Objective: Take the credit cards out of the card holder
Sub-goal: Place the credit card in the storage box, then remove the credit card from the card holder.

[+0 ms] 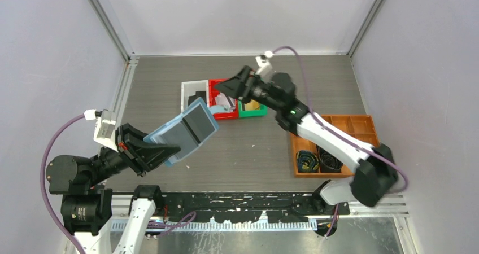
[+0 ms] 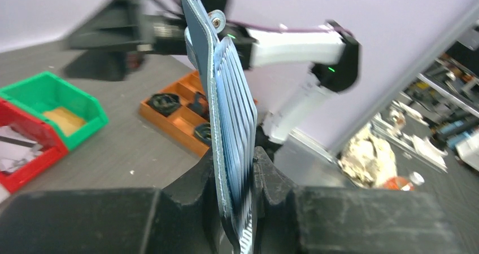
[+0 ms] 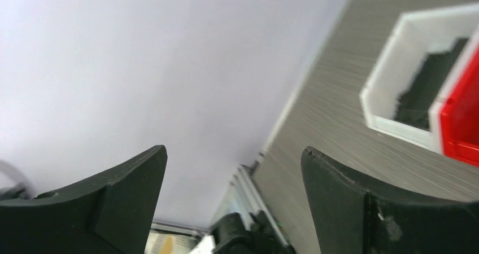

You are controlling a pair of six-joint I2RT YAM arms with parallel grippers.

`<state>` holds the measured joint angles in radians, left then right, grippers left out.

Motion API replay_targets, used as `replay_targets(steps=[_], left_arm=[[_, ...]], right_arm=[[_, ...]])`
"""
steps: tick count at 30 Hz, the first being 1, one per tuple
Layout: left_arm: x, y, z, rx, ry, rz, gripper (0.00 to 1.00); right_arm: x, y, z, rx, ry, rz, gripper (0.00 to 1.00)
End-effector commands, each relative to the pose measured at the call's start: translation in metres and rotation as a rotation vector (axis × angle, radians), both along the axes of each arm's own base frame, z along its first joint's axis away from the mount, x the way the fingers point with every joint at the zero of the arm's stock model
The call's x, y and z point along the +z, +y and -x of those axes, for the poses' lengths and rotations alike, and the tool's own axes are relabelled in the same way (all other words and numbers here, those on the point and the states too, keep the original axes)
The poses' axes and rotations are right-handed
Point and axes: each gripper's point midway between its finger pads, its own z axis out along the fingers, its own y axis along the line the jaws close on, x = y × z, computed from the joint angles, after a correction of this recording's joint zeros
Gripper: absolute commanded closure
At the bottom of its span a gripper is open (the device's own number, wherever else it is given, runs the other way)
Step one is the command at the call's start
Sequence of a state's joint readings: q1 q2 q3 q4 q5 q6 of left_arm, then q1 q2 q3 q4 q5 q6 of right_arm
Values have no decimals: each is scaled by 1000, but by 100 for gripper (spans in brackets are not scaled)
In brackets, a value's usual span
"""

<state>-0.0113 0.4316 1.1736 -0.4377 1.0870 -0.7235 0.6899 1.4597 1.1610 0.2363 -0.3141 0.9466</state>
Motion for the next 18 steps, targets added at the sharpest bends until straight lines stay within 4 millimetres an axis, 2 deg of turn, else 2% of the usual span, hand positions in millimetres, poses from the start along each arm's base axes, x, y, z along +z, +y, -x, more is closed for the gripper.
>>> replay_targets(steps=[1, 2, 4, 8, 11, 14, 18], left_arm=[[22, 13, -27, 172, -106, 57, 100], [22, 13, -28, 169, -99, 65, 100], [22, 11, -29, 155, -85, 77, 100], [25, 10, -32, 136, -66, 98, 100], [27, 9, -34, 125, -51, 111, 100], [27, 8, -36, 120, -33, 118, 100], [28, 8, -36, 114, -20, 124, 100]], right_arm=[[62, -39, 57, 89, -100, -318, 5], [71, -49, 73, 96, -135, -371, 5], [75, -63, 93, 97, -162, -443, 1], [83, -70, 126, 135, -235, -521, 0], [93, -66, 148, 188, -294, -607, 1], [115, -55, 172, 277, -346, -689, 0], [134, -29, 183, 328, -366, -718, 3]])
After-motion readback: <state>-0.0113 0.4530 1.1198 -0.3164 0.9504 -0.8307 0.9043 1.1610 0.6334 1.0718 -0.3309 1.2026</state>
